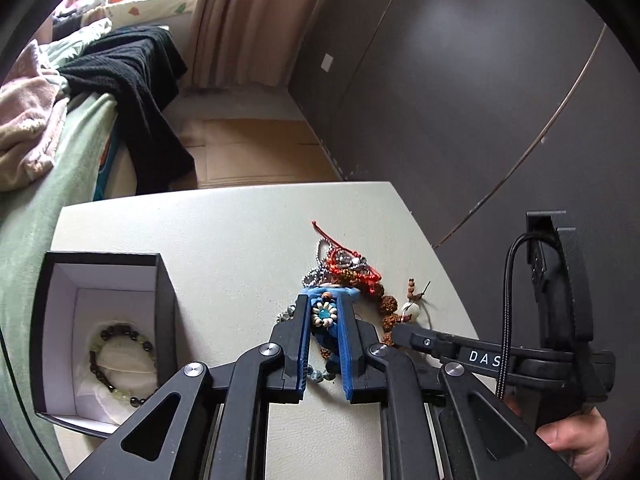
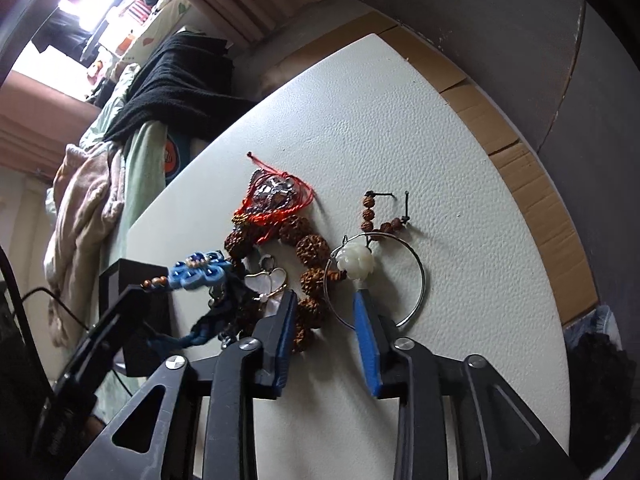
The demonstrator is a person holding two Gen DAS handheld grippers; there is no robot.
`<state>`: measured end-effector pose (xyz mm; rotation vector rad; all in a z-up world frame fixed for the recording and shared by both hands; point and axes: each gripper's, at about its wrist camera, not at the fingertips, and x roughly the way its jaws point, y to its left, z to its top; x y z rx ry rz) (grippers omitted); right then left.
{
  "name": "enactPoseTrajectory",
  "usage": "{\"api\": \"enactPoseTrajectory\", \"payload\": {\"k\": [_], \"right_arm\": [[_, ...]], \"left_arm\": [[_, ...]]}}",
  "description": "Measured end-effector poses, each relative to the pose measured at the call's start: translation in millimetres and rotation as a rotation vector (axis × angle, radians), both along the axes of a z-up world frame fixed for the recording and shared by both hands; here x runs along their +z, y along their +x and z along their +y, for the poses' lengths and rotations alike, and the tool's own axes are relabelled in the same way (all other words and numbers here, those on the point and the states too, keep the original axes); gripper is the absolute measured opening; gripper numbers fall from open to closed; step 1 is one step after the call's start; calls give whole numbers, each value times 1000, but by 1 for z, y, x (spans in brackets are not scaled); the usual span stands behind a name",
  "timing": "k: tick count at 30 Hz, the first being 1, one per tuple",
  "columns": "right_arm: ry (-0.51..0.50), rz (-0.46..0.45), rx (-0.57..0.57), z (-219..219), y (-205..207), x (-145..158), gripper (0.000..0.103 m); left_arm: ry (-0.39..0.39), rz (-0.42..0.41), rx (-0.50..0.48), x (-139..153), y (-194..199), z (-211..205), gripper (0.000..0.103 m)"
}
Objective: Organize jewelry
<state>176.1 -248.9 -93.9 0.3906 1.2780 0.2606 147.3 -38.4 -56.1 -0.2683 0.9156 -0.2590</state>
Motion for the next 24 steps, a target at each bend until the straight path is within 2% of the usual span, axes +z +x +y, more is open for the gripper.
{"api": "enactPoseTrajectory", "payload": {"k": [3, 6, 7, 15, 19, 20, 22, 24], "right_arm": [[21, -7, 10, 0, -4, 2, 12], [40, -11, 2, -1, -7, 2, 11], [54, -16, -3, -3, -8, 2, 4], [168, -62, -44, -20, -21, 17, 2], [249, -114, -39, -23, -28, 30, 2], [253, -125, -36, -23, -30, 34, 2], [193, -151, -33, -21, -32, 40, 2], [154, -124, -32, -18, -30, 36, 2]], "left_arm": [[-6, -12, 9, 5, -4, 5, 13], [-13, -20, 17, 9, -8, 9, 13], [-13, -24, 20, 10, -9, 11, 13], [-20, -53, 41, 22, -24, 22, 13], [-30, -74, 62, 30, -33, 34, 13], [-33, -77, 66, 31, -34, 36, 13], [-38, -78, 74, 32, -37, 40, 13], [-40, -78, 79, 32, -38, 44, 13]]}}
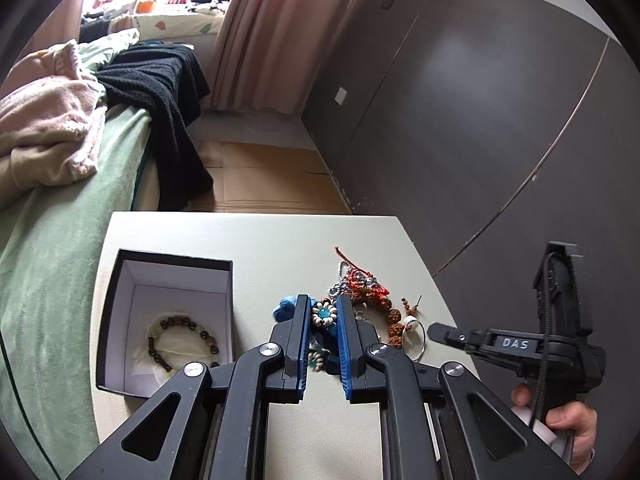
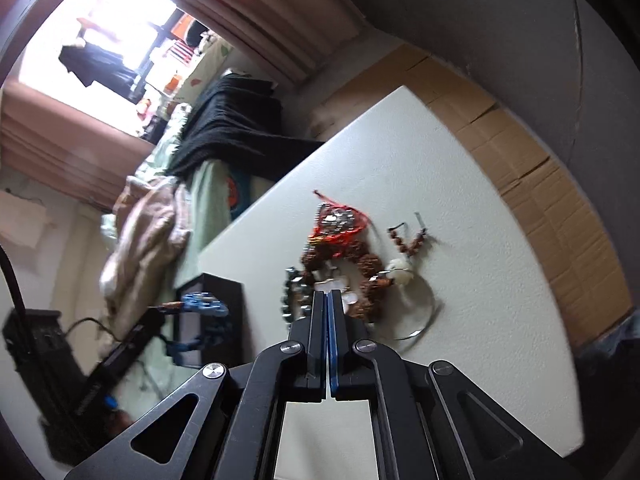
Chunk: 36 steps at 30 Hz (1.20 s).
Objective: Organize jewelry
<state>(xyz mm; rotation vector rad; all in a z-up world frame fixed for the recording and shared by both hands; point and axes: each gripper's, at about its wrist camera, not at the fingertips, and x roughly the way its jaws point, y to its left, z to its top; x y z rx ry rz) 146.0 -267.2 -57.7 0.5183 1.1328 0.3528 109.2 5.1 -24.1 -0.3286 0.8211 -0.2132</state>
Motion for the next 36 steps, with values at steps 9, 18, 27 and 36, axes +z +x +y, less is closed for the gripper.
{"api": "enactPoseTrajectory", "payload": {"k": [9, 18, 27, 36], "right_arm": [[-48, 31, -41, 0, 11, -21, 34], [-183, 32, -42, 27, 18, -29, 16], [-107, 23, -61, 17, 13, -24, 4], [115, -68, -17, 16, -2, 7, 4]], "left_arm": [[-8, 1, 7, 0, -3, 9, 13], [-13, 8, 15, -3, 2, 14, 13], [-15, 1, 16, 0, 0, 15, 13], [-25, -54, 48, 18, -15, 29, 13]]}}
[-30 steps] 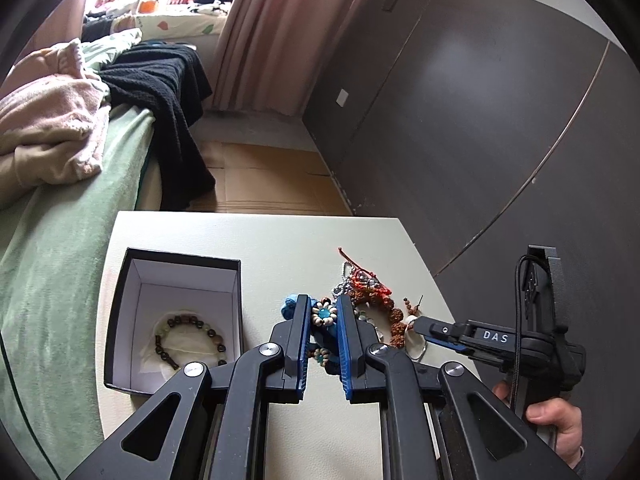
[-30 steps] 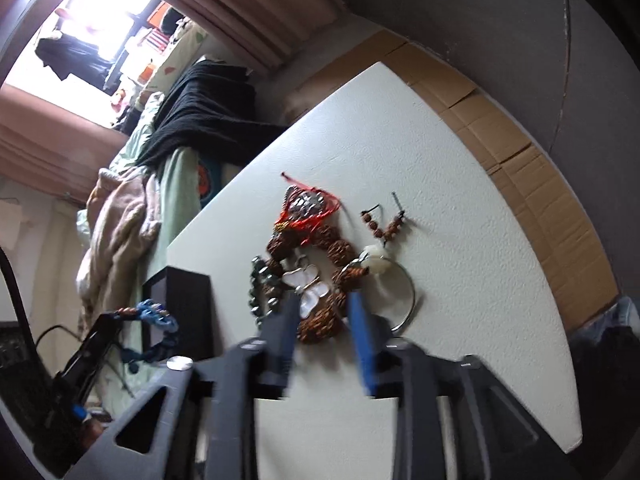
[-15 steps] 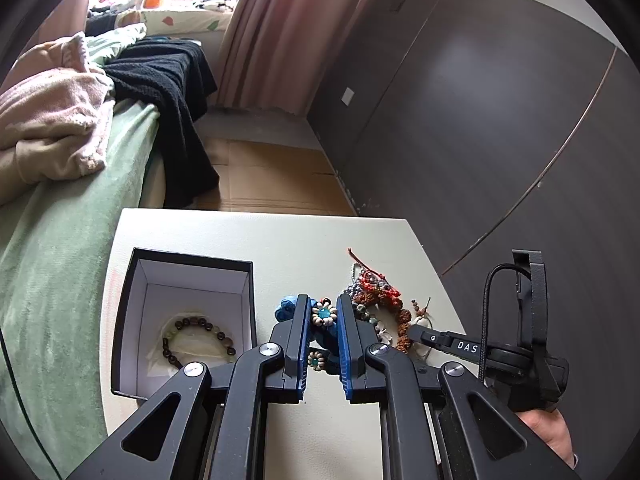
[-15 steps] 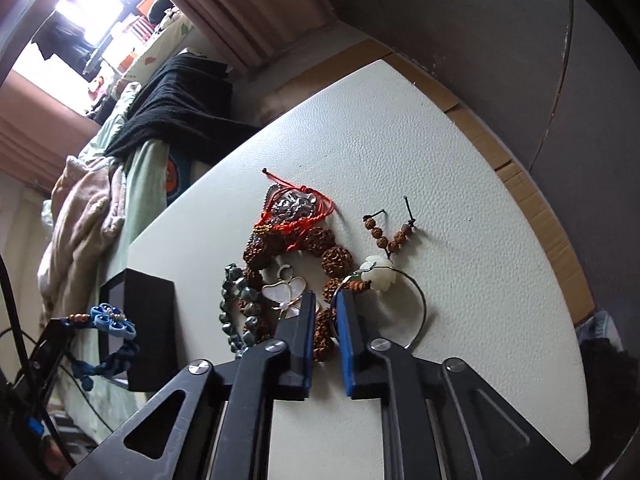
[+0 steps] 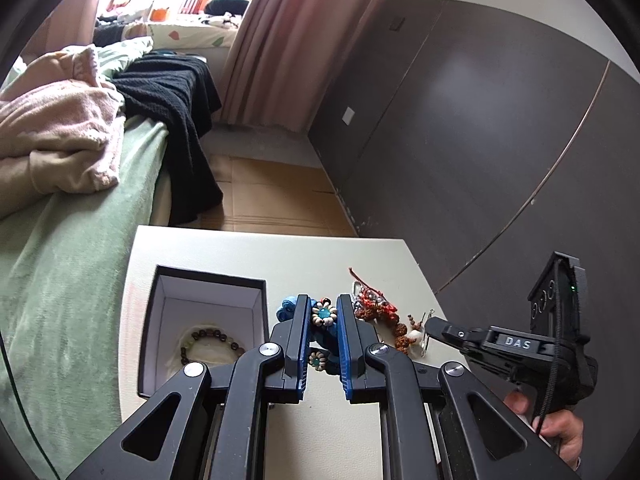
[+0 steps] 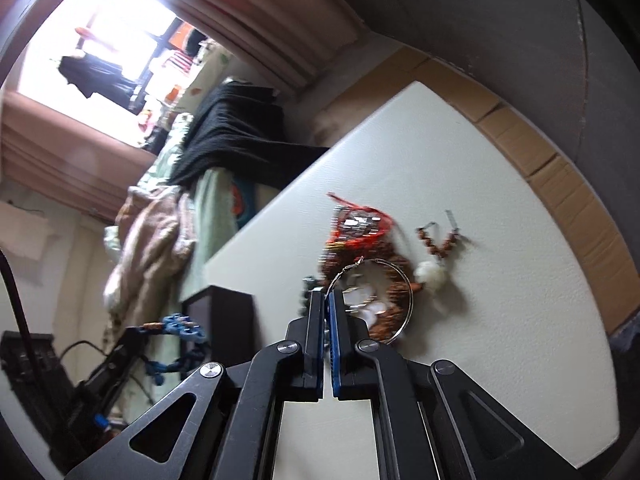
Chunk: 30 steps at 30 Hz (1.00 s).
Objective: Organize jewelry
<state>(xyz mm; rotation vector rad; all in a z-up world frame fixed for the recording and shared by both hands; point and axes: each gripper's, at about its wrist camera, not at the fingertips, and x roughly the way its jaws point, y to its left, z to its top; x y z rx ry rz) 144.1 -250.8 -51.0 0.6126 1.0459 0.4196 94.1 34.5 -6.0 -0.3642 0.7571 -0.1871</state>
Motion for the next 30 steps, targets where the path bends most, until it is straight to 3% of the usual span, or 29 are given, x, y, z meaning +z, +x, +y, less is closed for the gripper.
{"api": "enactPoseTrajectory", "payload": {"k": [10, 20, 21, 23, 24, 25, 29, 30], "right_arm": [[189, -108, 146, 57, -17, 28, 4], [305, -77, 287, 145, -17, 14, 4], [287, -58, 297, 152, -16, 9, 6], [221, -17, 290, 159, -13, 0, 32], [213, -16, 269, 156, -12, -3, 54], [205, -24, 245, 152, -13, -4, 62], [168, -67, 216, 134, -14, 6, 63], [165, -82, 210, 130, -16, 10, 63]], "left_arm": [[-20, -27, 66, 9, -7, 32, 13], [-49, -22, 149, 7, -8, 69, 13], [-51, -19, 149, 6, -8, 69, 13], [-53, -12, 140, 4, -7, 69, 13], [-52, -7, 135, 3, -7, 67, 13], [-53, -2, 127, 2, -6, 65, 13], [-32, 22, 126, -3, 0, 60, 17], [-21, 47, 129, -6, 4, 59, 23]]}}
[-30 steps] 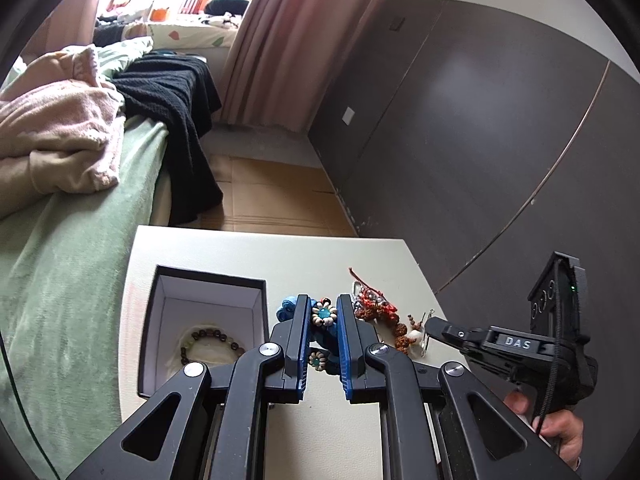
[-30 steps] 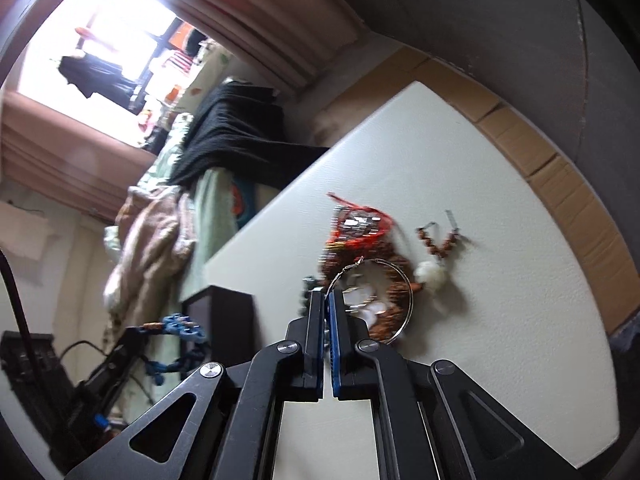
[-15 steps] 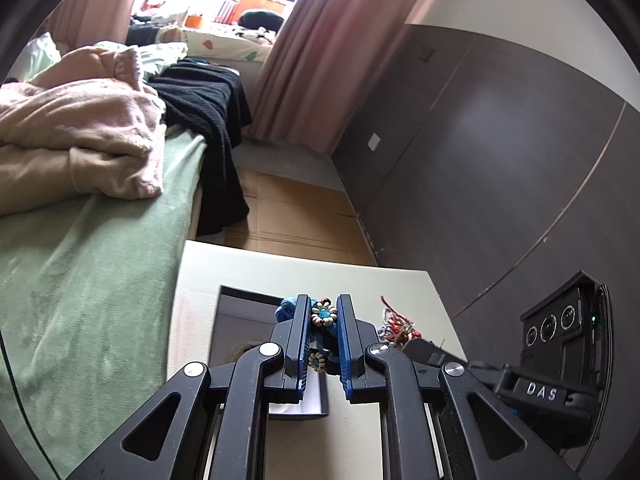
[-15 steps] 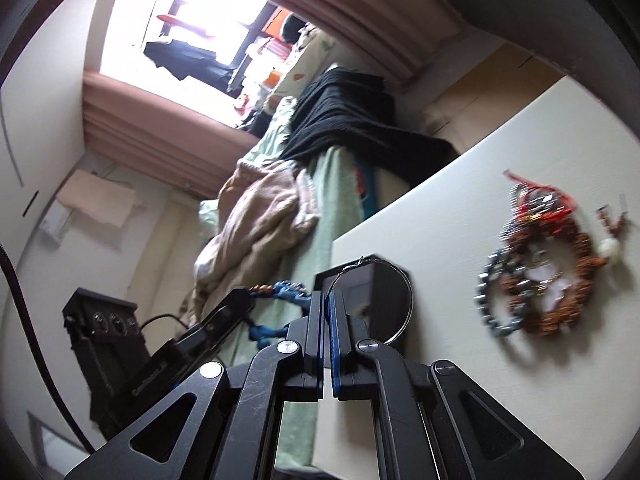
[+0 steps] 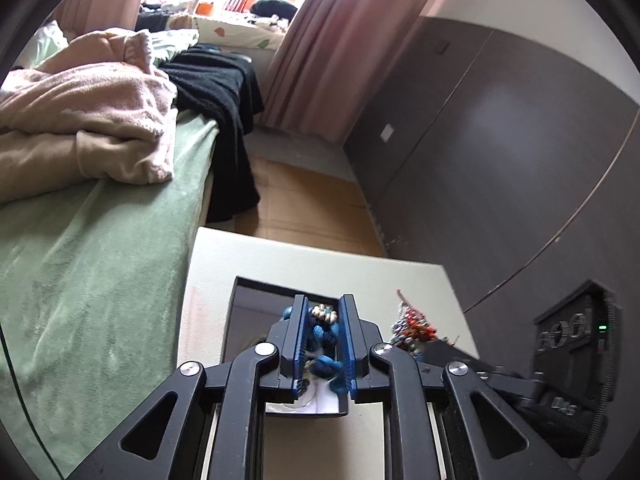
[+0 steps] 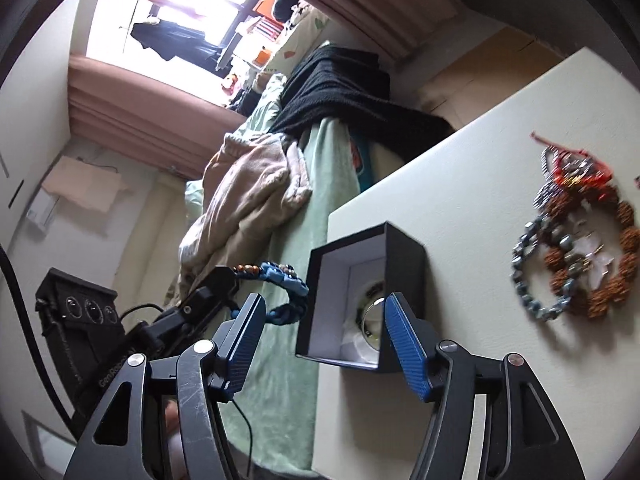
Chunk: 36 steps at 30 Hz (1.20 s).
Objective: Organize jewelry
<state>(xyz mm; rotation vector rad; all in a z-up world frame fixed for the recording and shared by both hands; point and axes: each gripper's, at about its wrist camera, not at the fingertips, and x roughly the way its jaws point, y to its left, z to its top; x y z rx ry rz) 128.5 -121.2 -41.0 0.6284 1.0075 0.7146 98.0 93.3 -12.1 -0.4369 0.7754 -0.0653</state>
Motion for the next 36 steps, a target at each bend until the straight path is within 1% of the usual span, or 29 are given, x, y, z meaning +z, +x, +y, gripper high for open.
{"api": "enactPoseTrajectory", "payload": {"k": [1, 2, 3, 4, 6, 9, 15, 21, 23, 27, 30, 32, 36], "right_arm": [[-6, -6, -2, -7, -2, 3, 63], [-22, -11, -10, -12, -3, 6, 63], [-32, -14, -18, -17, -3, 7, 63], [-45, -20, -28, -22, -5, 9, 63], [-71, -29, -47, -33, -6, 11, 63], [-110, -32, -84, -54, -8, 14, 63], [-190, -44, -170, -98, -12, 21, 64], [-254, 16, -228, -120, -6, 12, 64], [-267, 42, -250, -127, -4, 8, 64], [-276, 90, -298, -144, -1, 4, 64], [-311, 130, -326, -156, 2, -1, 64], [-325, 164, -345, -164, 5, -7, 64], [-358, 192, -376, -175, 11, -12, 64]], "left_arm": [[-2, 17, 0, -3, 2, 0, 39], [-12, 32, 1, -6, 4, -1, 49], [-25, 32, 8, -8, 4, -1, 64], [-27, 23, 18, -9, 2, -1, 71], [-19, 8, 26, -7, 0, -3, 72], [-10, 1, 7, -6, 1, -12, 72], [18, -27, -67, -4, 5, -43, 72], [32, -9, -148, -13, 15, -77, 71], [49, 1, -187, -17, 19, -91, 69], [83, 34, -250, -30, 28, -119, 57], [97, 67, -284, -42, 36, -137, 49], [106, 80, -298, -48, 39, -144, 48], [140, 112, -324, -63, 46, -161, 48]]}}
